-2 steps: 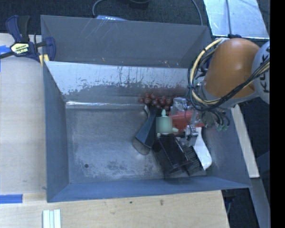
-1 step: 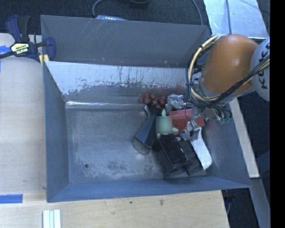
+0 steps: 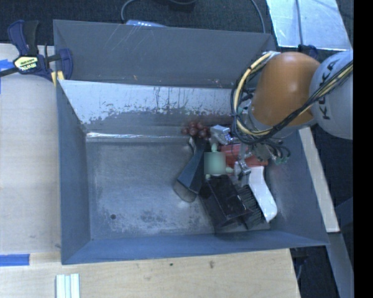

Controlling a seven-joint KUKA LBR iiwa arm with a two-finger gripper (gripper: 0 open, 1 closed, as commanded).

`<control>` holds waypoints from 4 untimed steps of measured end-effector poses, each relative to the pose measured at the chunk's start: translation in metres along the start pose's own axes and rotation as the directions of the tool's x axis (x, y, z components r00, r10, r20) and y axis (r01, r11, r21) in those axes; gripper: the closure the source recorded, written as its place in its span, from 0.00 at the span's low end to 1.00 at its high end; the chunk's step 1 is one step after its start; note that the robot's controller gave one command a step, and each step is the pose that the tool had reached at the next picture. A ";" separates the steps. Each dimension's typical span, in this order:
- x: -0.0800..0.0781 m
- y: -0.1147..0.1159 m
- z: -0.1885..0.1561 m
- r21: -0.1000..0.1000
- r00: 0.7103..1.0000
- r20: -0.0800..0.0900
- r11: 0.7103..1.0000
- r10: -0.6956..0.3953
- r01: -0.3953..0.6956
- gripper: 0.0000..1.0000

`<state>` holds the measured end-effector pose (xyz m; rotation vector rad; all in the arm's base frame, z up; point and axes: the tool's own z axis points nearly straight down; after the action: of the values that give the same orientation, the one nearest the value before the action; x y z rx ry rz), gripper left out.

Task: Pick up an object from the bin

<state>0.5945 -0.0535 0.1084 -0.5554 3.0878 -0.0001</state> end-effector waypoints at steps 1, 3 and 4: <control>-0.010 0.002 0.019 0.009 0.966 0.008 0.966 -0.258 0.258 0.00; -0.017 0.006 0.025 0.014 0.932 0.015 0.932 -0.363 0.363 0.00; -0.020 0.009 0.005 0.010 0.945 0.011 0.945 -0.327 0.327 0.00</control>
Offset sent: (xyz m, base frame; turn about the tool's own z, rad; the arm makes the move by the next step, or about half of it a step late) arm 0.0095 0.0178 -0.0384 -0.3063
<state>0.6106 -0.0381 0.1039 -1.0545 2.9400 -0.0104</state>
